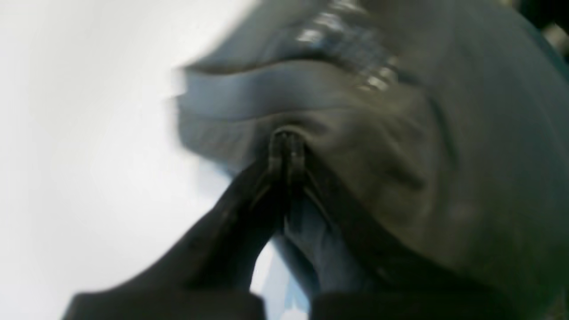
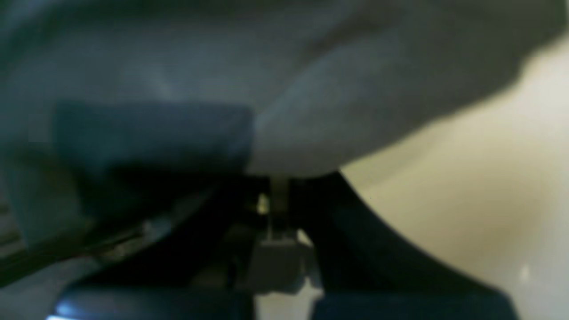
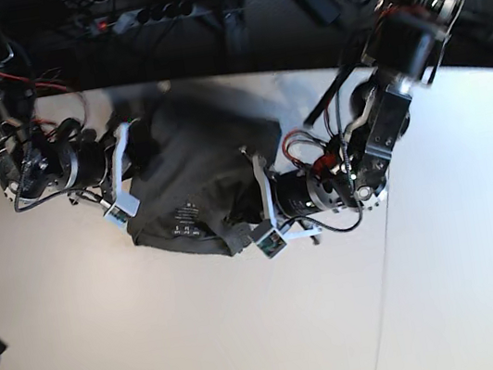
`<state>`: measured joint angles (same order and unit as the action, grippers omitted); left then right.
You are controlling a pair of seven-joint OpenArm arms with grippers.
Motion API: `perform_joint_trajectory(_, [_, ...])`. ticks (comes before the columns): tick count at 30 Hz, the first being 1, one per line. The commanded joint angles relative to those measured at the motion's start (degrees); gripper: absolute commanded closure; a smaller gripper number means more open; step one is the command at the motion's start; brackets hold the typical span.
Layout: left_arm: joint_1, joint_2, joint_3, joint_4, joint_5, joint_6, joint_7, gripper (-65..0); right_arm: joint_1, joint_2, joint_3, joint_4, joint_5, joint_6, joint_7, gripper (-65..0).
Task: Fold the T-shirt properly
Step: 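Press and tuck the bundle edges with both grippers into a square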
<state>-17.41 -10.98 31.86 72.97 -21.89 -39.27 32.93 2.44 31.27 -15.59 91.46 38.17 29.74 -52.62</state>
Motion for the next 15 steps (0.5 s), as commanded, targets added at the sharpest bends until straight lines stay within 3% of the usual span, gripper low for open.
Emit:
perform_joint_trajectory(1, [-1.84,0.00,-0.26,0.33,-0.48,-0.73,-0.92,0.0,-0.37,-0.11,0.74,1.66,-0.02,4.15,-0.13,0.0])
perform_joint_trajectory(5, [-2.93,-0.55,-0.72,0.59,-2.01,-0.73,4.00,0.0,-1.31,-0.50,3.69,3.37,-0.90,4.13,0.09,0.0])
perform_joint_trajectory(8, [-2.49,-0.63,-3.43,0.90,-6.62,-0.73,9.20,0.0,-1.33,-0.50,8.13,3.34,-0.87,4.13,0.09,0.0])
perform_joint_trajectory(13, [-1.60,-0.68,-12.79,1.03,-12.85,-0.73,14.80,0.0,-1.36,-0.26,15.19,3.37,-0.85,4.15,-0.98,0.0])
perform_joint_trajectory(15, [-1.55,-1.11,-17.68,1.90,-16.79,-0.73,19.61,0.0,-1.42,0.90,17.75,3.37,-0.35,4.13,-2.62,0.0])
